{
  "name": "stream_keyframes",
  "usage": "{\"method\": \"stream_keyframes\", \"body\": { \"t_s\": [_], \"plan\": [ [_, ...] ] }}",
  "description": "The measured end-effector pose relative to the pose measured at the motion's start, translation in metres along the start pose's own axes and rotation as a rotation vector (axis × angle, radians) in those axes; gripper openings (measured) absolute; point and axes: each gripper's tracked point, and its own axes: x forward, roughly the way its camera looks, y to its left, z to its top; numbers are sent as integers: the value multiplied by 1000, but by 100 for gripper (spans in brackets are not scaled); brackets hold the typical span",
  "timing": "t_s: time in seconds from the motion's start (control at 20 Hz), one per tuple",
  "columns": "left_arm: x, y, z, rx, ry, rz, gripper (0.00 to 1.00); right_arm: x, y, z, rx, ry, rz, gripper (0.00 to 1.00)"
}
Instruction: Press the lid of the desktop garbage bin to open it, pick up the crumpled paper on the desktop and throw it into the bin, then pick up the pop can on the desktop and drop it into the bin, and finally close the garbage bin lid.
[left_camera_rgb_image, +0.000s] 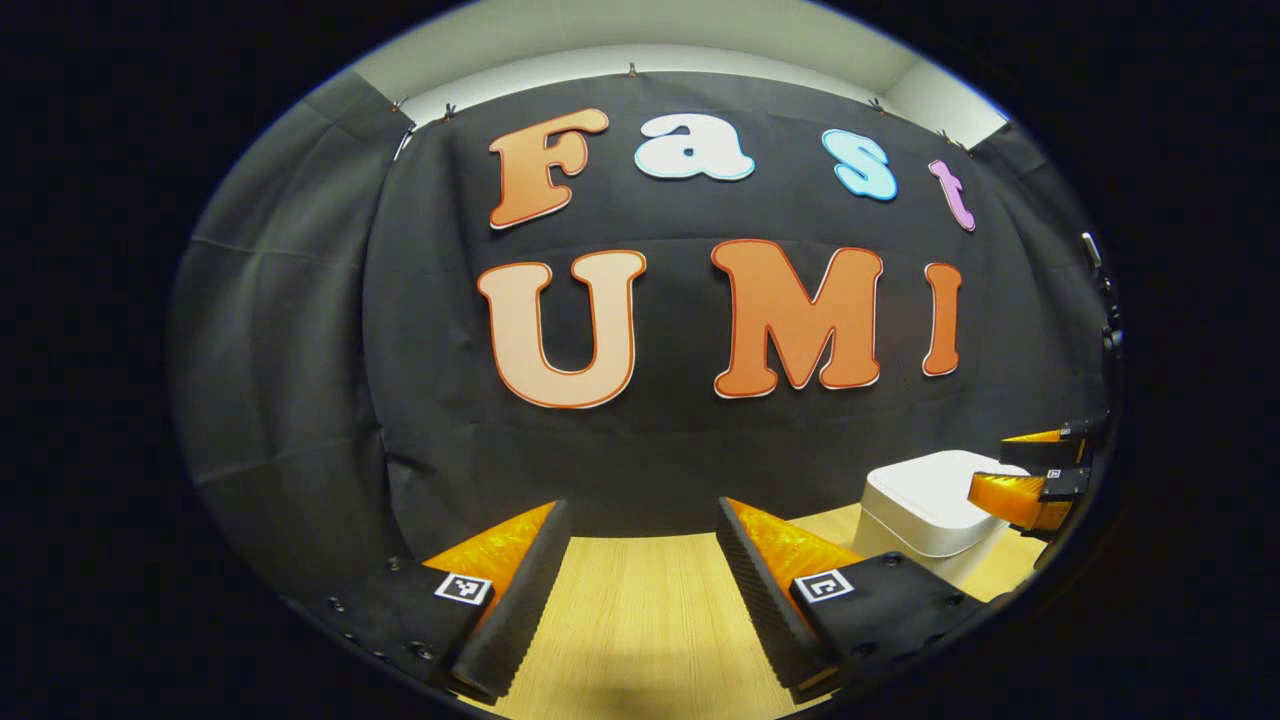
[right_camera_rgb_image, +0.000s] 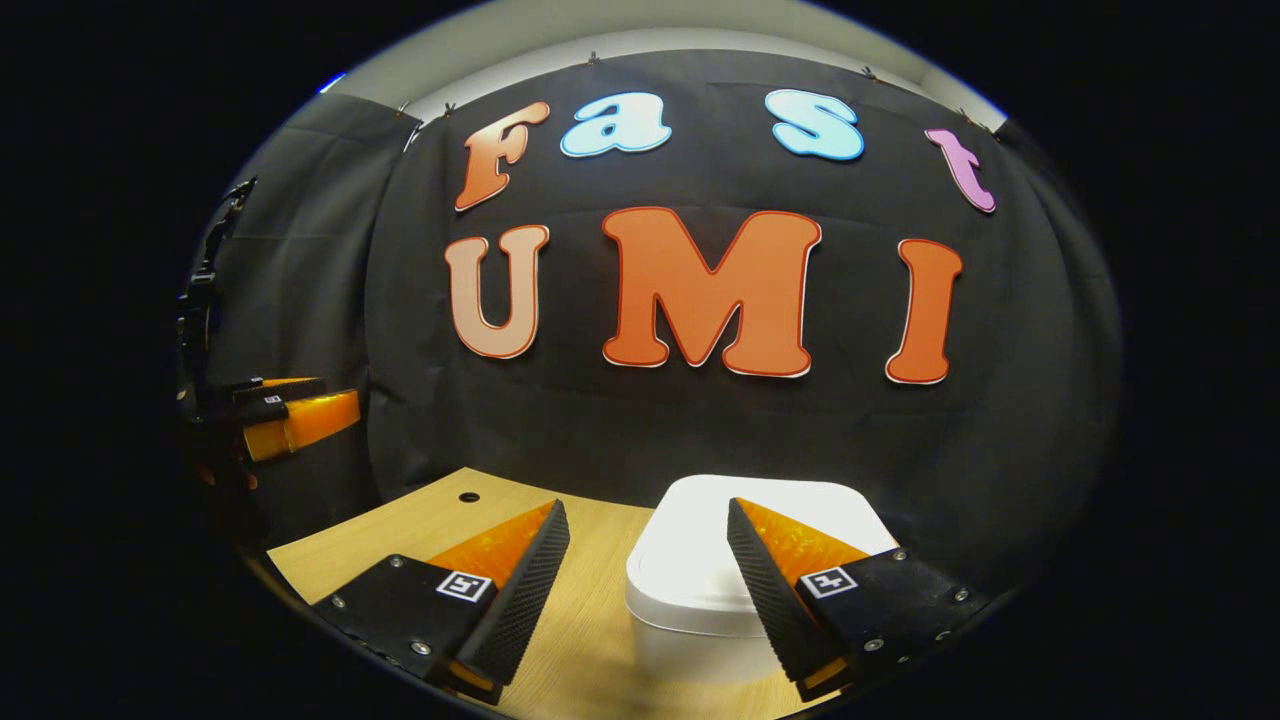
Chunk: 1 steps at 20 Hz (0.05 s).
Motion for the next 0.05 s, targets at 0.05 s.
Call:
{"method": "stream_keyframes", "body": {
  "t_s": [0.05],
  "plan": [
    [-1,1,1,3,-7,2,94,0,2,1,2,-2,4,96]
  ]
}}
